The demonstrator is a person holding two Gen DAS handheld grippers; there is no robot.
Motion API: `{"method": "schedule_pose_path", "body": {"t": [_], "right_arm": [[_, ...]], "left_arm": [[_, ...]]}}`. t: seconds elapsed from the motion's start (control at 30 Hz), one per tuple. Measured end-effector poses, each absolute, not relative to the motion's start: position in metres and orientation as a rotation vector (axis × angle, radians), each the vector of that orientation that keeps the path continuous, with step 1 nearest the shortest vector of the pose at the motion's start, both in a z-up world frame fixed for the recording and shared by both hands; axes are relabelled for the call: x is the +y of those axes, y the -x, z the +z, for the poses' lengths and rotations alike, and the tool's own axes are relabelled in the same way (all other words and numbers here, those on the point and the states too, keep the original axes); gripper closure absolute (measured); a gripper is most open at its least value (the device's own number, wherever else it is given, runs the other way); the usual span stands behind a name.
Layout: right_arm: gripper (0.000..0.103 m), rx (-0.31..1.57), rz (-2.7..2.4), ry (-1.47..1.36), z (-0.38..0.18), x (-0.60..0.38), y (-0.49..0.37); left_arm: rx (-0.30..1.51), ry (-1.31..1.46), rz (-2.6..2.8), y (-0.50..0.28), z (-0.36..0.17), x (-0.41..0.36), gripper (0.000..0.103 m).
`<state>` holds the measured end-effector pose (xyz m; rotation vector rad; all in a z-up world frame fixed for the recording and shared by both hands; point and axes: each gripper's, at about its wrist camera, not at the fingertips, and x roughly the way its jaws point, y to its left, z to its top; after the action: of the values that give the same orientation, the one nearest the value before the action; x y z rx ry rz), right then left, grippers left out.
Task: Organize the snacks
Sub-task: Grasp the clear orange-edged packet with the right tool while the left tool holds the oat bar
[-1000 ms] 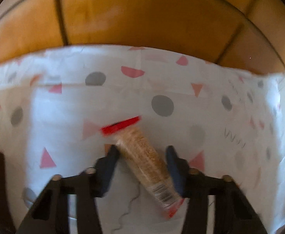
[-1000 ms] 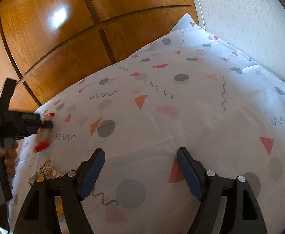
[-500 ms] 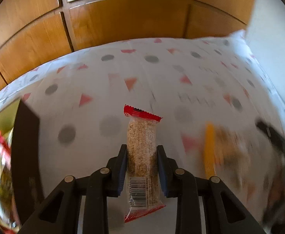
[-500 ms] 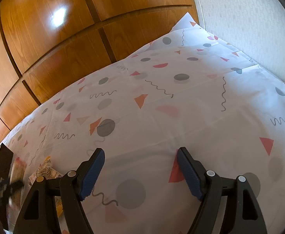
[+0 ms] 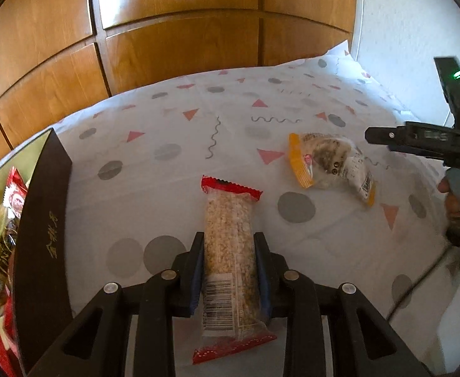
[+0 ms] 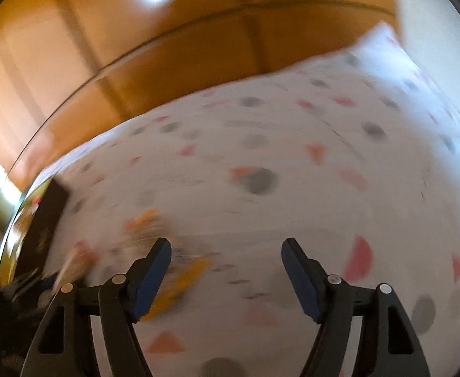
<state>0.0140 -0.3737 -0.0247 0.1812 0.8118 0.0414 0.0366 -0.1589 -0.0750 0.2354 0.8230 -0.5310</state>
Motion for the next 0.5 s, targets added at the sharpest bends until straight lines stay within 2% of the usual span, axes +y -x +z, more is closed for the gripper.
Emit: {"method": "schedule_pose_path", "body": {"t": [0.23,0.5], "right_arm": [[0.029,0.982,0.222,0.190,-0.016,-0.313,-0.037],[0.029,1.135,0.274,0.481,-0.057,-0.283,-0.068]], "left_arm": [[0.818,-0.191,-0.546,-0.038,-0.076,-0.153,0.073],[0.815,-0.156,-0.557,-0.038,-0.077,-0.149,0.073]]}}
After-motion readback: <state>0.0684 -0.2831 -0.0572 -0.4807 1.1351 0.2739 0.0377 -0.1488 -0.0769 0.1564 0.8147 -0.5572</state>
